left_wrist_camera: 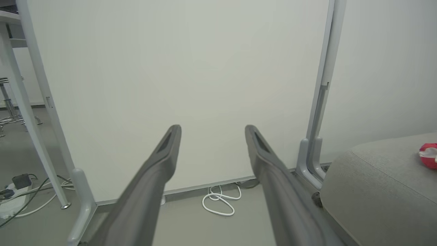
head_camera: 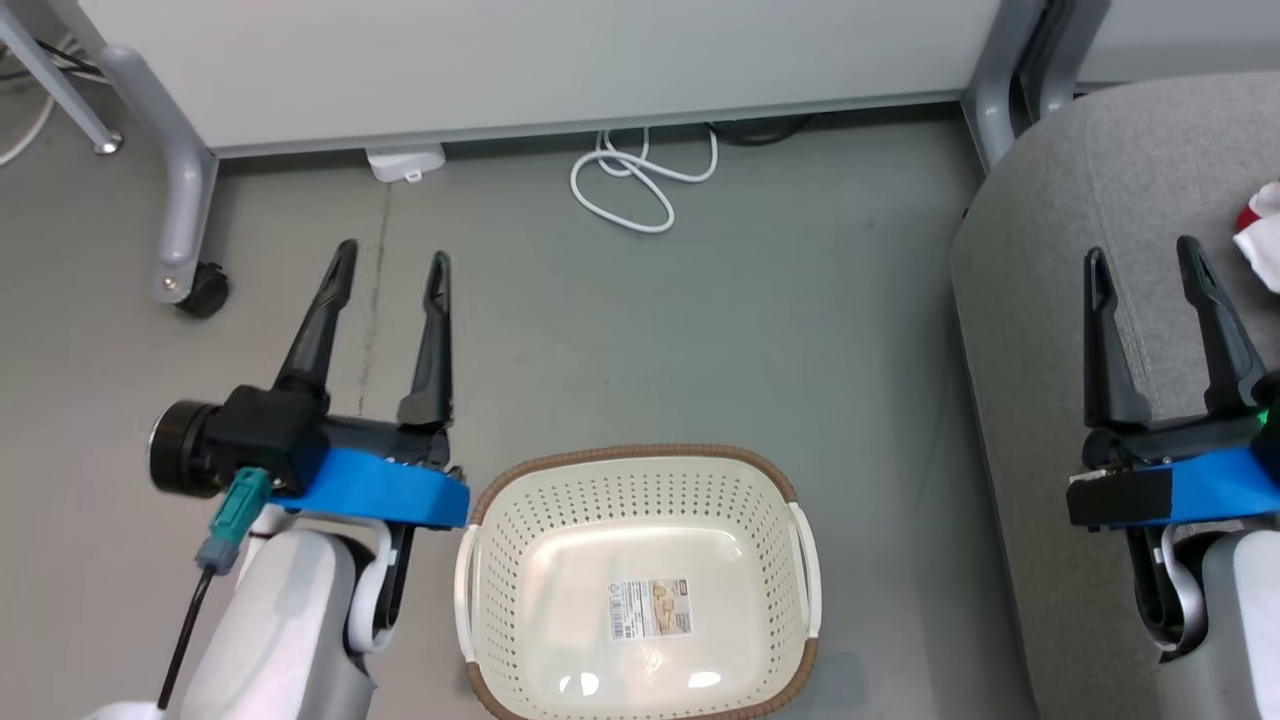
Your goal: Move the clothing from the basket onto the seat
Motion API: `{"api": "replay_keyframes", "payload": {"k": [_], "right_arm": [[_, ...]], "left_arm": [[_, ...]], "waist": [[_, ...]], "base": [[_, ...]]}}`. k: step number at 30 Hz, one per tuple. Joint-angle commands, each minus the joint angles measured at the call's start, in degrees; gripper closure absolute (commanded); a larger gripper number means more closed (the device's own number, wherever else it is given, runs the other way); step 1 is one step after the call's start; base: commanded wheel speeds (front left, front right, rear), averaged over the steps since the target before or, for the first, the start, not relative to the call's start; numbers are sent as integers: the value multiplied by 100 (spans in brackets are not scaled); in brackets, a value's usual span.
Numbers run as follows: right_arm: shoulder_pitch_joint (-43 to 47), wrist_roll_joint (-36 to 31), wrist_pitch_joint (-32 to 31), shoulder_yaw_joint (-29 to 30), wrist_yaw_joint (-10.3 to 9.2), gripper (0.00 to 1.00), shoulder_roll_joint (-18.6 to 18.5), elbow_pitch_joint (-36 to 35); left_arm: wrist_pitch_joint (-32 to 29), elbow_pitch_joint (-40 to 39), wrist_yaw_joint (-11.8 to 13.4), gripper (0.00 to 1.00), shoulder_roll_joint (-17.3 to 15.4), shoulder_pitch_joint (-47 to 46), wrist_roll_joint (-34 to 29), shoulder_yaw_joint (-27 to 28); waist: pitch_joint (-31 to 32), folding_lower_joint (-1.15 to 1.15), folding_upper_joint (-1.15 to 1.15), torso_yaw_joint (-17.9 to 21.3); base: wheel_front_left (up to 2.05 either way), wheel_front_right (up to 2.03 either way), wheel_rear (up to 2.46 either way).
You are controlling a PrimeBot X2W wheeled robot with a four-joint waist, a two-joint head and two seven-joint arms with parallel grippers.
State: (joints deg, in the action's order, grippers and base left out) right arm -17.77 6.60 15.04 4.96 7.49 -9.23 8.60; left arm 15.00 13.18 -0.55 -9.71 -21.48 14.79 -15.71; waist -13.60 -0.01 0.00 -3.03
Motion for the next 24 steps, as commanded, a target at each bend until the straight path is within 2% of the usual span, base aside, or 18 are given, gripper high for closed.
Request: {"api": "replay_keyframes", "payload": {"k": [1, 8, 24], "right_arm": [[97, -16, 22, -3, 1, 0, 28, -23], [392, -43, 22, 49, 1, 0, 162, -54], [1100, -60, 22, 179, 2, 0, 348, 25]], "left_arm": [[27, -33, -34, 0, 23, 64, -46, 52], [27, -74, -206, 0, 170, 581, -205, 520], [27, -67, -441, 0, 500, 1213, -482, 1006]], "waist": [[71, 1, 0, -42], [376, 1, 0, -109], [792, 1, 0, -101]], "base": [[0, 0, 0], [0, 0, 0], [0, 0, 0]]}}
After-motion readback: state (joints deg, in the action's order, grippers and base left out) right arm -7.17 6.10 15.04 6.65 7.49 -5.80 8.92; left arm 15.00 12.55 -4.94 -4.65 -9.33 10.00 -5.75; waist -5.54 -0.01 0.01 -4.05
